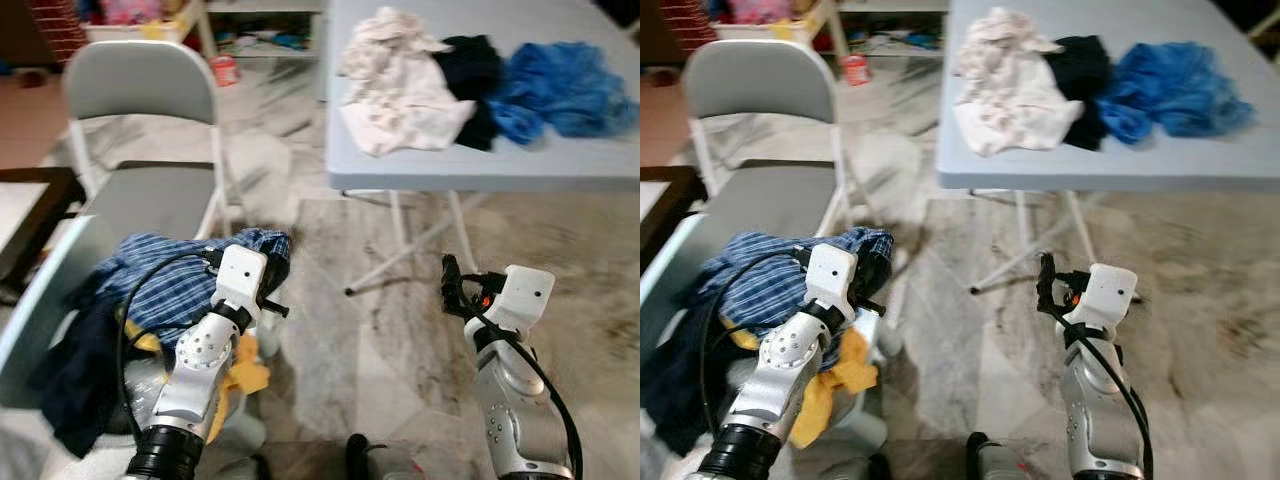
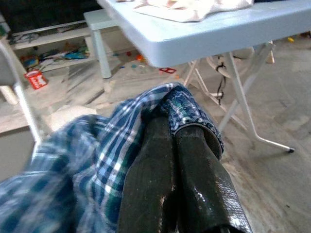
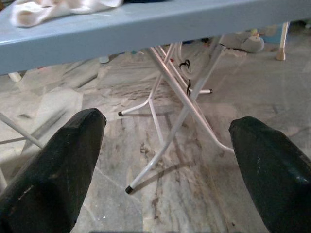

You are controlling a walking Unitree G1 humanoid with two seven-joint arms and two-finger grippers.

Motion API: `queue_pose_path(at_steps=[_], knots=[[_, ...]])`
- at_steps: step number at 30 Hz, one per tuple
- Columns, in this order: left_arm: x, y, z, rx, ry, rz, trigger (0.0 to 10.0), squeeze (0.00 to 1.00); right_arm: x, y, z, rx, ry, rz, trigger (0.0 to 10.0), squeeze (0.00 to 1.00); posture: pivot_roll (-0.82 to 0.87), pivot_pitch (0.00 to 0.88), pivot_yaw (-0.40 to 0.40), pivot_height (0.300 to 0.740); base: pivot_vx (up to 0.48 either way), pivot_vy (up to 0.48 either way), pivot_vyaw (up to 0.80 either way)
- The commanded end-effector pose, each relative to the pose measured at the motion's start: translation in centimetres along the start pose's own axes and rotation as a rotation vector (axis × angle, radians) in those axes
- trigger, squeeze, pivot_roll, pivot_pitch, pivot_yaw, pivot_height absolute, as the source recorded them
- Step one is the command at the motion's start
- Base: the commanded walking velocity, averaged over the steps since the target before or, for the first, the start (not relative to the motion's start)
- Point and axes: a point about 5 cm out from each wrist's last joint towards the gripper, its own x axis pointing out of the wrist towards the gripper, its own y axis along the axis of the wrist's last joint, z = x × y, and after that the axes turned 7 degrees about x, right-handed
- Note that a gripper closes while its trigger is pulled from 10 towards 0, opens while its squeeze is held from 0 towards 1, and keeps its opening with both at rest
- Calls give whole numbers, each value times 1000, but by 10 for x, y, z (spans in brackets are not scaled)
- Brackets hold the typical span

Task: Hang hanger

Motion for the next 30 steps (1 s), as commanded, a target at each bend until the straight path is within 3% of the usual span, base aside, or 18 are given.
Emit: queue_pose_path(at_steps=[1, 14, 30], knots=[[2, -1, 7, -9, -22, -4, 10000, 0, -3, 1, 10, -12, -27, -2, 10000, 0, -112, 198, 21, 740, 0, -247, -669], [1, -2, 16, -22, -48, -7, 10000, 0, -7, 1, 11, -16, -31, -10, 10000, 0, -127, 205, 15, 740, 0, -245, -45], [8, 3, 20, -26, -70, 9, 10000, 0, -7, 2, 15, -25, -44, -9, 10000, 0, -142, 197, 23, 740, 0, -257, -745]])
